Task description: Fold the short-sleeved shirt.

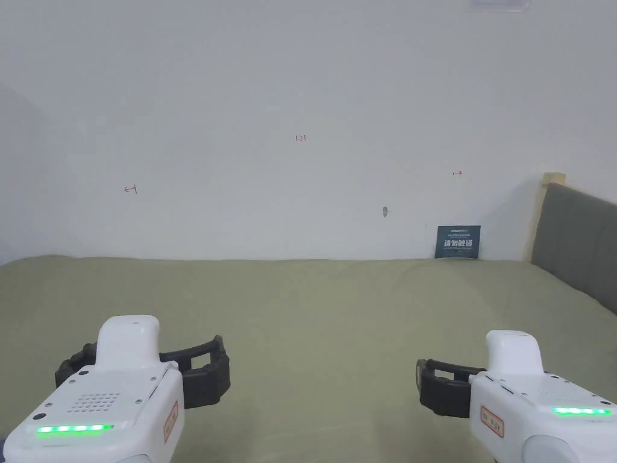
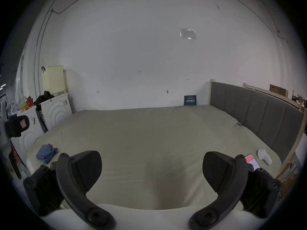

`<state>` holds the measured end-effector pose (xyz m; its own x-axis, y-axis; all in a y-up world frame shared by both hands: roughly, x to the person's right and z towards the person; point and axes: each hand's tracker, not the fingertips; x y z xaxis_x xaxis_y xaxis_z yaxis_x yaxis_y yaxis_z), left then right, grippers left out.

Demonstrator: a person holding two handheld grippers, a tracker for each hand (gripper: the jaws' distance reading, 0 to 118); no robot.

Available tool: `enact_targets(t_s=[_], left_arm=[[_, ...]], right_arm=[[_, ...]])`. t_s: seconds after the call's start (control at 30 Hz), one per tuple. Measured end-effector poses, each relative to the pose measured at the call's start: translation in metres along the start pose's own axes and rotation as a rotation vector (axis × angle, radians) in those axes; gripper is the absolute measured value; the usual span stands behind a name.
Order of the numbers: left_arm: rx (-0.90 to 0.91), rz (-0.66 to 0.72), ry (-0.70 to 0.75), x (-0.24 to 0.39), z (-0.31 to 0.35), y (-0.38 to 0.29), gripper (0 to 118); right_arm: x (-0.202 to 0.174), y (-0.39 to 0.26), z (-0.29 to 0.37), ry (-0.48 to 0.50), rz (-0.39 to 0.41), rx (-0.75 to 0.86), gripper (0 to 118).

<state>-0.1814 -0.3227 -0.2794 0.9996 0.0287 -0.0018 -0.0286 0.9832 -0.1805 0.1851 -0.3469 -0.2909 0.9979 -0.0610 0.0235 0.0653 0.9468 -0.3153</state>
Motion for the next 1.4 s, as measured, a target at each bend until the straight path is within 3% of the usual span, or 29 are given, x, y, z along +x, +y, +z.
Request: enact_targets(t_s=[0.1, 0.33, 0.47, 0.67, 1.4], left_arm=[[-0.016, 0.000, 0.009, -0.001, -0.001, -0.005, 118], [-0.039, 0.003, 0.032, -0.003, -0.005, -0.008, 118], [-0.041, 0.034, 0.040, -0.002, -0.006, -0.008, 118], [-0.041, 0.033, 0.016, 0.006, -0.004, -0.009, 118], [-0.029, 0.023, 0.016, 0.001, 0.005, -0.005, 118]], right_arm=[[-0.002, -0.001, -0.002, -0.070, 0.031, -0.013, 118], [0.000, 0.007, 0.008, -0.012, 0.004, -0.001, 118], [-0.006, 0.013, 0.011, -0.050, 0.052, 0.006, 118], [-0.005, 0.020, 0.017, -0.039, 0.017, 0.037, 118], [-0.005, 0.023, 0.020, -0.064, 0.038, 0.037, 118]])
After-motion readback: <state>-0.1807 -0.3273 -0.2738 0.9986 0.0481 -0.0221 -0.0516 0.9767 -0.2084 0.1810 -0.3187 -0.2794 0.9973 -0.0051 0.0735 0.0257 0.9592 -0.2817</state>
